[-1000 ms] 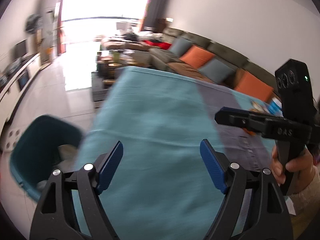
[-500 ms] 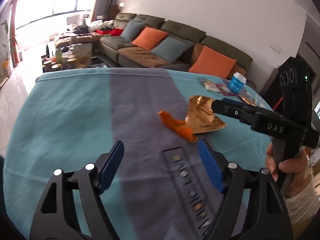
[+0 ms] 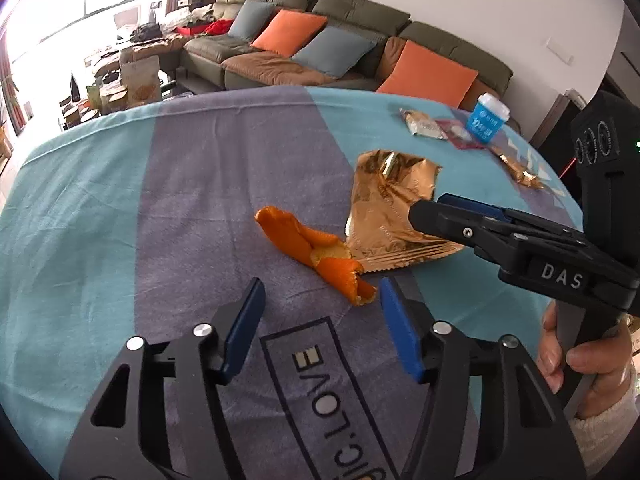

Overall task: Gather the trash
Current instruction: 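Grasp the second orange peel with the left gripper while the right gripper grasps the gold foil wrapper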

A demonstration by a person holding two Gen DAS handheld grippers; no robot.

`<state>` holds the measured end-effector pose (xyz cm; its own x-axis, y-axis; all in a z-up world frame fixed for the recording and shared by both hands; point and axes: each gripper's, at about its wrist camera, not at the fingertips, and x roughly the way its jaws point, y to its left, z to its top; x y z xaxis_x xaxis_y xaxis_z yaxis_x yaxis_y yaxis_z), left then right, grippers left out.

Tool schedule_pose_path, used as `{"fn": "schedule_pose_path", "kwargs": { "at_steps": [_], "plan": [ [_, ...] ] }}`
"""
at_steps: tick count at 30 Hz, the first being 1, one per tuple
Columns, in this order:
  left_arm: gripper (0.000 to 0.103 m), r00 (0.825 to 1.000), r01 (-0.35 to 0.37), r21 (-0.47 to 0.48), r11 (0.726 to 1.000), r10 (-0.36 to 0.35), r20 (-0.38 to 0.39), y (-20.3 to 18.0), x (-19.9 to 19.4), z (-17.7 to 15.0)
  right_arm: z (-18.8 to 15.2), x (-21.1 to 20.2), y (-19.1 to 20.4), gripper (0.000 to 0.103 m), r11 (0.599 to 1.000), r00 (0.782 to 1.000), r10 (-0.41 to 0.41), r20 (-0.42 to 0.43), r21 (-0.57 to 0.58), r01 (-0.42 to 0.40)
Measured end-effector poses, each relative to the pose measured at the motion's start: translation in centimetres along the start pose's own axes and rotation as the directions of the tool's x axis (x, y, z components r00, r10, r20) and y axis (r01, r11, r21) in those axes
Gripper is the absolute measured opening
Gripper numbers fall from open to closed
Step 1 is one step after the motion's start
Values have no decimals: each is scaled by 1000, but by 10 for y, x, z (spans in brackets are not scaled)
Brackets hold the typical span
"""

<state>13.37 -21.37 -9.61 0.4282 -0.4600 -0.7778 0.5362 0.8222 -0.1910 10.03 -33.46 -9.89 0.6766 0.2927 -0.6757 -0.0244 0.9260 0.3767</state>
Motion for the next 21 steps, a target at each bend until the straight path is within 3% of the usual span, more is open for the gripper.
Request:
{"fn": "schedule_pose_path", "kwargs": {
  "at_steps": [3,7,13,21],
  "plan": [
    [56,1000,4,-7,1000,-4,-2,-1,4,2,1,6,-2,41,1000,1000,9,-13,9,-9],
    [48,1000,6,-19,1000,-6,-2,2,4,3,-1,7,-3,22,1000,1000,17,-19,15,-17],
    [12,1000,11,-61,998,-12,-4,16,1,3,-3,3,-6,19,999,999,38,-3,24,-38],
    [10,1000,9,-58,998,-7,29,25,-12,-7,-2,-8,-1,18,997,996,79,29,21,-80]
  ]
}}
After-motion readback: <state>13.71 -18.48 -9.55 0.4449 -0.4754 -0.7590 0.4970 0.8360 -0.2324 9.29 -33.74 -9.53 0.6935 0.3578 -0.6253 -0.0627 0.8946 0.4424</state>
